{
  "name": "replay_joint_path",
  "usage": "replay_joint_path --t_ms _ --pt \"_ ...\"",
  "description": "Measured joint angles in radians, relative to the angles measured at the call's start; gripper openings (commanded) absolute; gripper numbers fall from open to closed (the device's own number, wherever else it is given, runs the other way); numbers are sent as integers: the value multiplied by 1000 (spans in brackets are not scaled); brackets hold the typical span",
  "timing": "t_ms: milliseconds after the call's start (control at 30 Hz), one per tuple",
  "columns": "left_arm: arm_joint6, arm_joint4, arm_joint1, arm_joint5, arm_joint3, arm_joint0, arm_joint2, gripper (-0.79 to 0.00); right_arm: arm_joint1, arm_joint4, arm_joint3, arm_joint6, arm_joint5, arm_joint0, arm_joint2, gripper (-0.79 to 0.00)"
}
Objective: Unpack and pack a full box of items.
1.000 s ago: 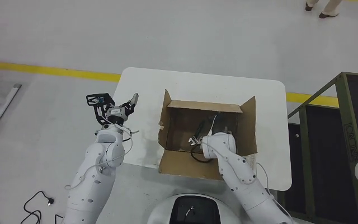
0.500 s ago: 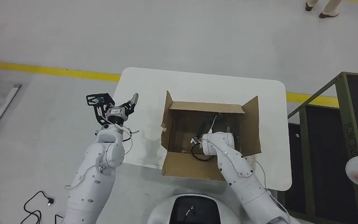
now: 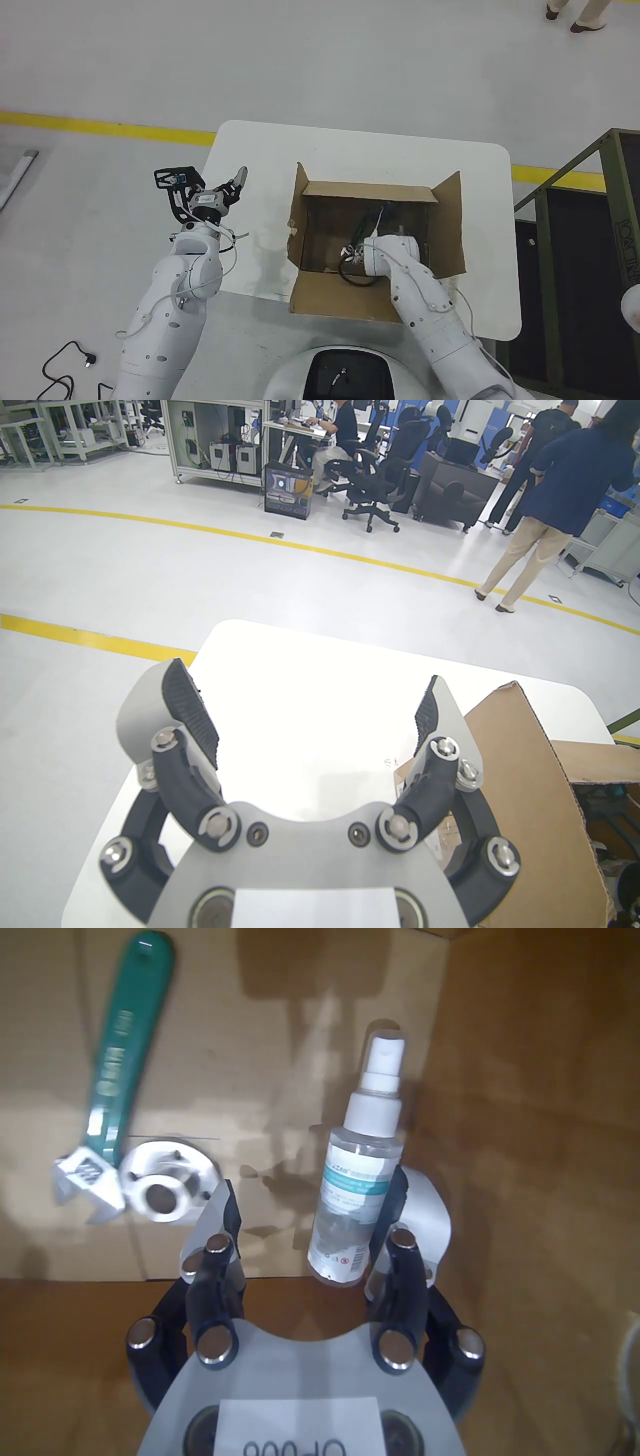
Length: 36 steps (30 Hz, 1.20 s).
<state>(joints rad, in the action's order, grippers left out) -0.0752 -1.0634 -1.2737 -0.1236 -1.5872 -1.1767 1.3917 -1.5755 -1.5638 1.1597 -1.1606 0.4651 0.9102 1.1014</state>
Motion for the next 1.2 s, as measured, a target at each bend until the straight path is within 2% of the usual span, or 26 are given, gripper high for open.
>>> replay_joint_path --t_ms 133,333,400,533,667,1000,1200 --pt "0 0 0 0 0 0 0 0 -1 100 73 54 -60 34 28 -243" --pt "0 0 0 0 0 0 0 0 4 48 171 70 -88 75 23 -225" --pt "0 0 0 0 0 0 0 0 6 -5 182 42 -72 80 17 -289" --pt "0 0 0 0 0 0 0 0 5 -66 176 -7 -47 80 16 -354" --pt "0 0 0 0 0 0 0 0 2 -75 162 -9 -45 75 21 -486" --pt "0 0 0 0 0 0 0 0 -9 -65 74 -6 -32 42 35 -465" --pt "0 0 0 0 0 0 0 0 -16 -37 31 23 -39 34 39 -483"
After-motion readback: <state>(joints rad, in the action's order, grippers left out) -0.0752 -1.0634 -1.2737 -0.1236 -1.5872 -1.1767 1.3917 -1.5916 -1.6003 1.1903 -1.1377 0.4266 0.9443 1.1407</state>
